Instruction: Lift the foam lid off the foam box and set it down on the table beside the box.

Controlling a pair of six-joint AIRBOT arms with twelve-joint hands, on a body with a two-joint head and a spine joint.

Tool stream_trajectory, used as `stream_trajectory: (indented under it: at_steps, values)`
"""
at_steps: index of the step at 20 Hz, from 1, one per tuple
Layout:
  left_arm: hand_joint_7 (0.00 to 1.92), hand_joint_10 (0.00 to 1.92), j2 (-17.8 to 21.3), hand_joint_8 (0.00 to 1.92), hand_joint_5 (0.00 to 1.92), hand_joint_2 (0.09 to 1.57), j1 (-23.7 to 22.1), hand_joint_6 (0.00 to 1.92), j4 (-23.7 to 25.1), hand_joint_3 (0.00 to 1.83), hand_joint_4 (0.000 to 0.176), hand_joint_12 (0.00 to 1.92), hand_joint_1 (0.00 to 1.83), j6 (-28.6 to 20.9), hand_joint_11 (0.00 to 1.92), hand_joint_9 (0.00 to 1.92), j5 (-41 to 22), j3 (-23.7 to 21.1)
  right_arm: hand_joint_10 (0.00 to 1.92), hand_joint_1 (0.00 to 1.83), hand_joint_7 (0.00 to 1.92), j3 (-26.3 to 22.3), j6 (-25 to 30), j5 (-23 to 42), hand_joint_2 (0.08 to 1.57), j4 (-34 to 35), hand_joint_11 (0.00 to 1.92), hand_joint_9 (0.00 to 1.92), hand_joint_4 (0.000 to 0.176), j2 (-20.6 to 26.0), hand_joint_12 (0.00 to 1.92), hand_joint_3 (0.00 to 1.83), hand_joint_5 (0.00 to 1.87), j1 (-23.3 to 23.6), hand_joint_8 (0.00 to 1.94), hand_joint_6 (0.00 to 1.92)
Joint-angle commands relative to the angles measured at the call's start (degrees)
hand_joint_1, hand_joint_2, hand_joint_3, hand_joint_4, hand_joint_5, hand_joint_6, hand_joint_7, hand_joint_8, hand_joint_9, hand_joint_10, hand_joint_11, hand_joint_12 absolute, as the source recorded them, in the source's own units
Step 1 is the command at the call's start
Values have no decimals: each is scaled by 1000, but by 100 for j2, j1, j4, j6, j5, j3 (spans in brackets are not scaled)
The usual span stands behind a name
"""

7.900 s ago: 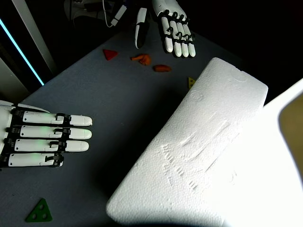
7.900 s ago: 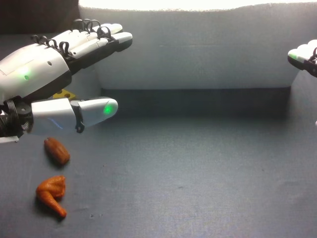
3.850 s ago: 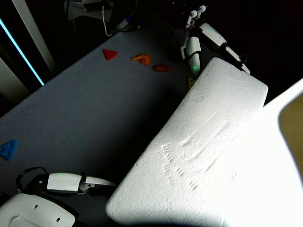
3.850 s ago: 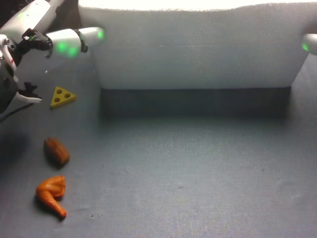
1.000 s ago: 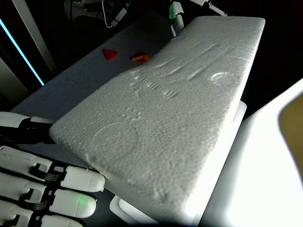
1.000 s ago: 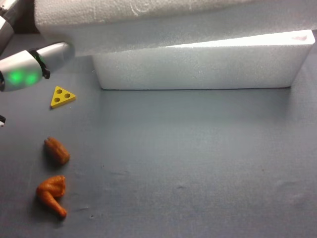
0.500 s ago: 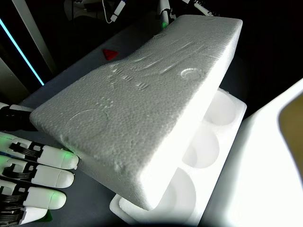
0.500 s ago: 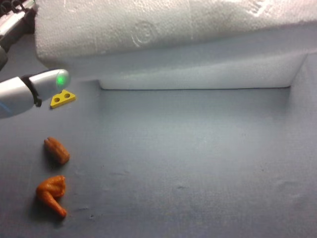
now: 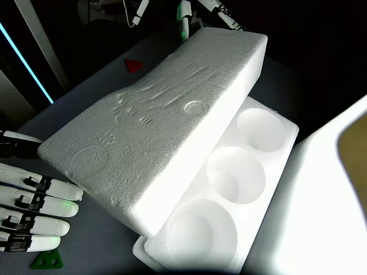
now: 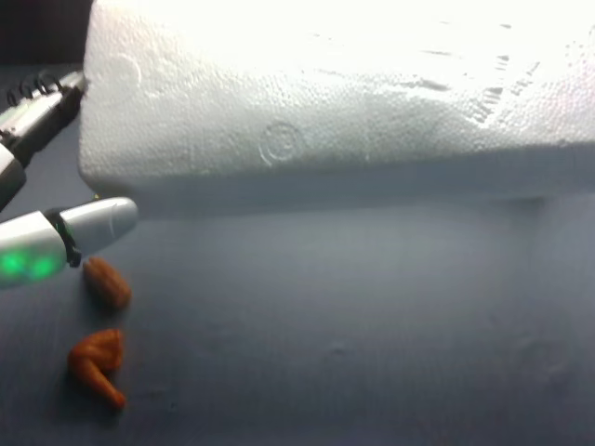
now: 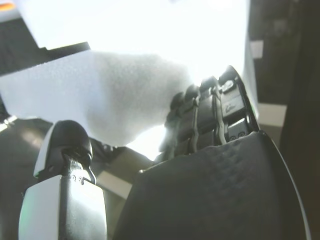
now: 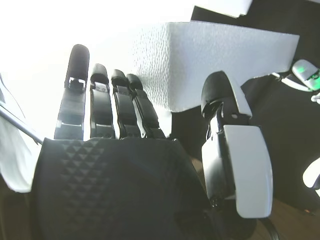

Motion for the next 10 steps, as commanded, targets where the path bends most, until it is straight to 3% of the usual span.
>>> stream_trajectory:
  at_steps: [1, 4, 9, 10]
  values:
    - [0, 0, -4, 0, 74, 1154, -7, 3, 431, 0, 0, 19, 289, -73, 30, 0, -789, -44, 13, 344, 0, -32, 97, 736, 1242, -338, 0, 22, 0, 14, 693, 0, 83, -16, 0, 4]
    - [0, 0, -102, 0, 65, 1139, 183, 0, 309, 0, 0, 12, 293, -170, 3, 0, -780, -48, 24, 315, 29, -19, 201, 741, 1238, -158, 0, 69, 0, -57, 949, 0, 96, -313, 3, 2]
    - [0, 0, -331, 0, 61, 1139, 433, 0, 36, 0, 0, 6, 278, -300, 0, 0, -760, 44, 23, 354, 58, 148, 493, 755, 1229, 209, 0, 78, 0, -311, 1041, 0, 113, -767, 3, 4]
    - [0, 0, -372, 0, 60, 1136, 433, 0, 30, 0, 0, 6, 273, -315, 0, 0, -686, 63, 17, 335, 56, 172, 523, 751, 1232, 258, 0, 68, 0, -347, 985, 0, 119, -812, 1, 4]
